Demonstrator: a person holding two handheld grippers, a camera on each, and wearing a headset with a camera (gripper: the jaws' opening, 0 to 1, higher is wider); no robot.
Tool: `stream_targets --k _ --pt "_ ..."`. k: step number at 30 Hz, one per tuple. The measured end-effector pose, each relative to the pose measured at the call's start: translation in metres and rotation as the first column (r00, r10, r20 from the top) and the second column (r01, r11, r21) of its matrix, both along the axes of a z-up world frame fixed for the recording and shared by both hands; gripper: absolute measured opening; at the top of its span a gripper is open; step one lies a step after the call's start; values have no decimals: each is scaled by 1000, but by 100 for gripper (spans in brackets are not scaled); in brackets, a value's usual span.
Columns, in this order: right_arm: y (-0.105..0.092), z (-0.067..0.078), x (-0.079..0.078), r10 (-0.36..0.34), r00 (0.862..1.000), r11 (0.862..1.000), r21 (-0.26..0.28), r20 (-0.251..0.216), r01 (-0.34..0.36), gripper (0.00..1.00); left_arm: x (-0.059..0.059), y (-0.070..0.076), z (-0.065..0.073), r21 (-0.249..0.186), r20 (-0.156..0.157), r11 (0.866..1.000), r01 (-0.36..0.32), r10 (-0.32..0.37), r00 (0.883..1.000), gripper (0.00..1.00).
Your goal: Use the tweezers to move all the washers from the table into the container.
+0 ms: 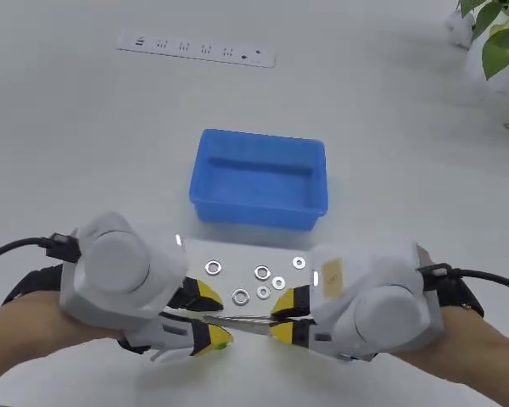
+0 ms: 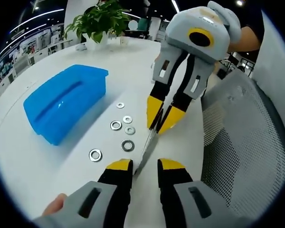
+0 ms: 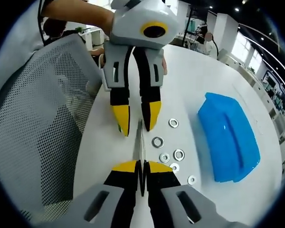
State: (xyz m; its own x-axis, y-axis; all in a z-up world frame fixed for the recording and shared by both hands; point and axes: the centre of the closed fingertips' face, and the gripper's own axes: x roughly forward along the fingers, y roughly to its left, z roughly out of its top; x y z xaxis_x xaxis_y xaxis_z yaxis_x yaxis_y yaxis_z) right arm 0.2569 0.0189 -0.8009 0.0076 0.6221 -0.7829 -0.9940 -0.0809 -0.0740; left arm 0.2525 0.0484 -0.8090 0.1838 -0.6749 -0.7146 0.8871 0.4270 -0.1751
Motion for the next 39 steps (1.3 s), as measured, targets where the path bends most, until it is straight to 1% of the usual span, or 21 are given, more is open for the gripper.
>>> stream_targets --k 2,4,6,9,14,17,19,20,21,22,24,26,27,29,32,35,37,39 --pt "2 4 2 -5 1000 1000 16 5 4 7 0 -1 0 6 7 1000 8 -8 1000 25" --pt "2 5 2 0 1000 1000 16 12 0 7 1 -2 0 18 27 1000 20 -20 999 25" --pt "3 7 2 -4 1000 1000 29 9 3 7 2 -2 -1 18 25 1000 16 -16 1000 23" --pt "5 9 1 -6 1000 999 44 9 6 7 5 -2 -1 36 40 999 13 -15 999 19" --pt "7 12 -2 -3 1000 998 59 7 3 7 6 -1 -2 65 62 997 31 -35 997 11" --pt "9 14 -3 -5 1000 997 71 6 5 7 5 1 -2 82 79 995 50 -56 995 10" --pt "10 15 -3 -4 1000 997 74 11 3 7 6 2 -1 79 88 996 47 -54 995 10" --pt "10 15 -2 -2 1000 997 76 15 1 7 6 3 1 71 92 997 41 -48 995 10" --pt "10 16 -3 -1 1000 997 83 5 1 7 5 5 2 63 87 997 46 -51 995 10" --pt "11 16 -3 1 1000 996 87 5 -1 7 4 6 4 62 91 997 53 -59 994 10" --pt "12 16 -4 11 1000 996 88 10 -12 7 2 7 7 69 94 995 73 -80 992 9" --pt "14 16 -6 22 1000 996 91 13 -23 8 -1 9 10 97 103 989 116 -126 987 8" --pt "15 15 -7 25 1000 996 90 14 -27 8 -3 9 11 102 97 987 123 -133 986 8" --pt "16 14 -9 41 999 996 81 20 -43 8 -7 11 16 104 89 984 142 -151 985 7" --pt "17 14 -11 46 999 995 87 20 -48 8 -10 14 23 105 89 983 152 -161 983 7" --pt "17 15 -11 48 999 994 92 24 -50 8 -11 14 34 97 103 983 154 -163 981 7" --pt "17 15 -11 48 999 994 94 24 -50 8 -11 12 43 84 118 985 152 -161 980 7" --pt "18 15 -11 49 998 994 99 26 -51 8 -11 12 47 78 122 985 152 -161 979 7"
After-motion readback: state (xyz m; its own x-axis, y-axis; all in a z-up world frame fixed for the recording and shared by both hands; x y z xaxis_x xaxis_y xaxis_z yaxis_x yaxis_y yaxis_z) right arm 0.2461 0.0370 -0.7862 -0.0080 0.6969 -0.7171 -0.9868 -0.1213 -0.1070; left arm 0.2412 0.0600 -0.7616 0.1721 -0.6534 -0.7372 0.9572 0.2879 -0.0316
